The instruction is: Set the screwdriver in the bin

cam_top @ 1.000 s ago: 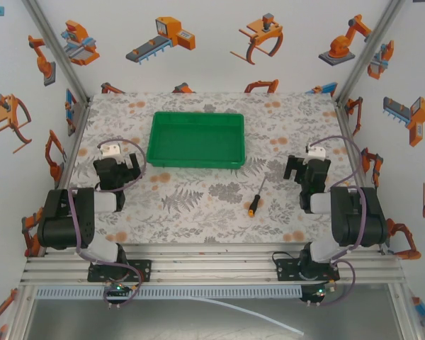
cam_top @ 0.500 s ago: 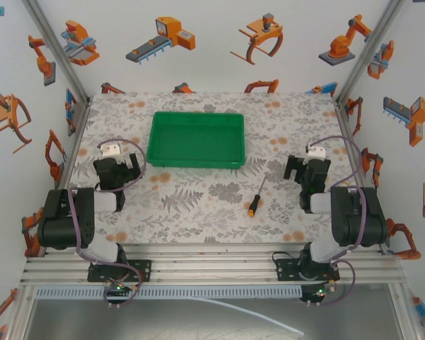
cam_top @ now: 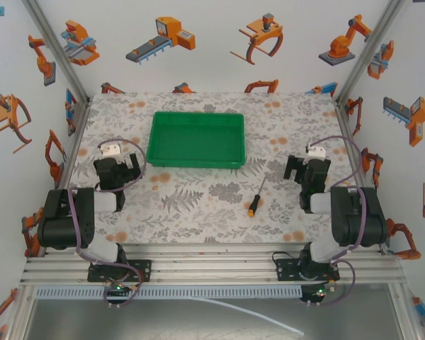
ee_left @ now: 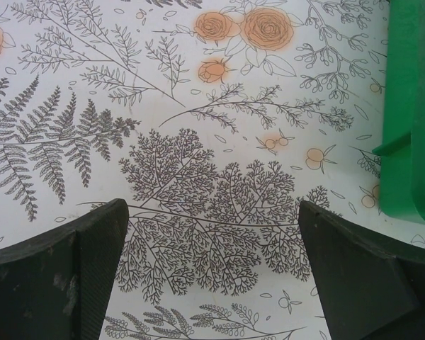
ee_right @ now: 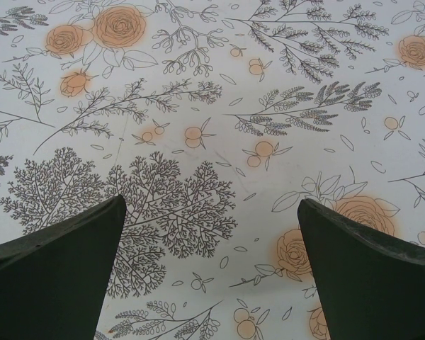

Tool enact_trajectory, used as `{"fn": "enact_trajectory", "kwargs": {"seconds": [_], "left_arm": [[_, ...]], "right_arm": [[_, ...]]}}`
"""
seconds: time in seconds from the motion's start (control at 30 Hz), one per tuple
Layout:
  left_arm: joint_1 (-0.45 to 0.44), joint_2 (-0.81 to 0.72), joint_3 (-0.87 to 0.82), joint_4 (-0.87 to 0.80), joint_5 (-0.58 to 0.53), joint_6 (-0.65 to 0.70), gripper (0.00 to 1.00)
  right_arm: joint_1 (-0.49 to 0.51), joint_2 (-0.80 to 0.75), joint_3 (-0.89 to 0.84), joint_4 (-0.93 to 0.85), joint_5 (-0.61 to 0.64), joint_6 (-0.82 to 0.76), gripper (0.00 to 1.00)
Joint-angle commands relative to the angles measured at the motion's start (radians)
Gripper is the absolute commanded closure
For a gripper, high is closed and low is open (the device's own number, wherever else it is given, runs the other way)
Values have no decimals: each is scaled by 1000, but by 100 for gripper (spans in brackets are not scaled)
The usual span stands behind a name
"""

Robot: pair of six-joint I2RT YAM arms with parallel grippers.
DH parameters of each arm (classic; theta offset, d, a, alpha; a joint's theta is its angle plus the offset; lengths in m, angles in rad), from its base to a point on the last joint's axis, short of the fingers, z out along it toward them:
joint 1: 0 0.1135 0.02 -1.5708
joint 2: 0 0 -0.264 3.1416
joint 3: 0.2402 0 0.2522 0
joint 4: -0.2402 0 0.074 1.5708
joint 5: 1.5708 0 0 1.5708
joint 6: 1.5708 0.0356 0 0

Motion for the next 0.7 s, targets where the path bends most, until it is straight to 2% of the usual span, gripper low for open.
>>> {"fn": "enact_trajectory", "kwargs": {"seconds": [0.0,0.13,0.27,0.47,0.53,0.67], "left_arm": [[3,5,29,-13,56,25,3],[6,-9,35,-28,93,35,3],[-2,-108,87,-210,93,53,3],[0,-193,289,-739,9,71,3],[3,-246,297,-807,21,68,3],[2,-315,374,-1005,50,87,3]], "right_arm": [[-6,-2,25,9,36,8,1],[-6,-6,19,11,69,17,1],[-6,-36,29,-30,131,46,1],[-6,-60,26,-39,115,31,1],[-5,-122,50,-134,153,46,1],[-3,-264,130,-374,144,47,1]]}}
